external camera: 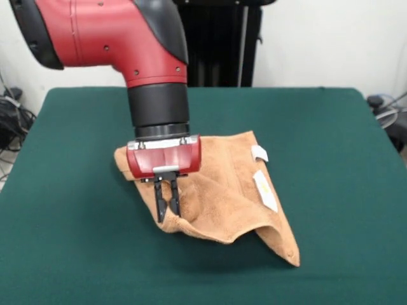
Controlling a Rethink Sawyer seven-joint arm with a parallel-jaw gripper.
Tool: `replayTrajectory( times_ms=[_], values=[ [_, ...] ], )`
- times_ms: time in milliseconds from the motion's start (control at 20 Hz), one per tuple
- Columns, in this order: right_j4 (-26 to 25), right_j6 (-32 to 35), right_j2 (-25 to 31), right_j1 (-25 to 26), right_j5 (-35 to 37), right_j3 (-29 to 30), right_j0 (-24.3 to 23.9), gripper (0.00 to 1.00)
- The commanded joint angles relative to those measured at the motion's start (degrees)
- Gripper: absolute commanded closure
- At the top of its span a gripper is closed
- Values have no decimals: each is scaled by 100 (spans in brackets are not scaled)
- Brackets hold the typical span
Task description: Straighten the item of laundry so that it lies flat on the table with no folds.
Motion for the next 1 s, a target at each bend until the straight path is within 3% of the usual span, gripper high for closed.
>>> replayTrajectory(
  times_ms=[50, 250, 550, 1000],
  values=[
    [-588, -1350, 927, 268, 964, -329, -326, 100],
    [-605, -1517, 1032, 278, 1292, -248, -565, 100],
    [-522, -1381, 876, -221, 1401, 27, -757, 100],
    [-276, -1183, 481, -837, 1897, 49, -565, 100]
  ],
)
